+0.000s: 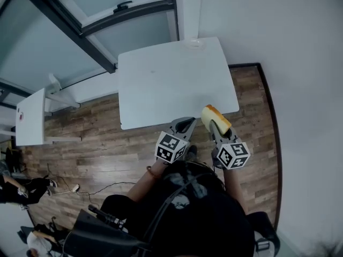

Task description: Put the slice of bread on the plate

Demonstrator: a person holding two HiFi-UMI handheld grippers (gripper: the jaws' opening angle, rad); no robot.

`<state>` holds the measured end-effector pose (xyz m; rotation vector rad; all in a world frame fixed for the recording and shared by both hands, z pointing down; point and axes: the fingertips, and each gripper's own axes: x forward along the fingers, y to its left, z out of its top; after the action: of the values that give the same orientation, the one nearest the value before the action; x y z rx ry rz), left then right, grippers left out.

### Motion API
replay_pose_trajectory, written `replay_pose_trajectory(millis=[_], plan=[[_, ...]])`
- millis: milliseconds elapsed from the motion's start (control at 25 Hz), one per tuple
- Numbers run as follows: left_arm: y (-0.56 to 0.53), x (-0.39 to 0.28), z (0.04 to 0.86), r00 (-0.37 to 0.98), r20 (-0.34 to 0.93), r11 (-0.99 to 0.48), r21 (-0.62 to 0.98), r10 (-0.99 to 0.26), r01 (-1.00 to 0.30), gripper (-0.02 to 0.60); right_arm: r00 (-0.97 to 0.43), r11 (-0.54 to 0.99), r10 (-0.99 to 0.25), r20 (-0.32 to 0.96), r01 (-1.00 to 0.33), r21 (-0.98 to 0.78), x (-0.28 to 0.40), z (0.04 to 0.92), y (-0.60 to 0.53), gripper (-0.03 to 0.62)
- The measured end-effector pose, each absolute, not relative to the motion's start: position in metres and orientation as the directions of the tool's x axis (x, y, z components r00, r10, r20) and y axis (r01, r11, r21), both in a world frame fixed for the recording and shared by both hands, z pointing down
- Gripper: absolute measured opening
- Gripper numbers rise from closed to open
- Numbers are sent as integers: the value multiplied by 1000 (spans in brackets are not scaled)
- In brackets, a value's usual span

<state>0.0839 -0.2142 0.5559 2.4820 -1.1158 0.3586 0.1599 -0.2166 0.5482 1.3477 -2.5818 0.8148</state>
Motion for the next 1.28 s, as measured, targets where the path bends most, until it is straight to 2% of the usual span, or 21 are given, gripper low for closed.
replay_pose_trajectory(millis=[720,840,1040,1160,1280], plan=[[-397,15,596,654,415,-579,309,-632,-755,6,-609,485,-680,408,-791,-372,99,574,-398,97],[-425,4,614,651,435,-563,328,-622,-758,6,-616,467,-645,452,-786,-406,93,594,-418,98],[-469,-1,637,619,448,-506,355,-645,-786,6,-599,513,-604,526,-797,-319,95,632,-459,97],[-505,-1,657,590,441,-478,347,-676,-807,6,-606,510,-571,554,-790,-339,92,674,-509,97],[-541,1,686,555,475,-447,328,-683,-832,6,-590,573,-562,580,-783,-241,81,708,-565,97]])
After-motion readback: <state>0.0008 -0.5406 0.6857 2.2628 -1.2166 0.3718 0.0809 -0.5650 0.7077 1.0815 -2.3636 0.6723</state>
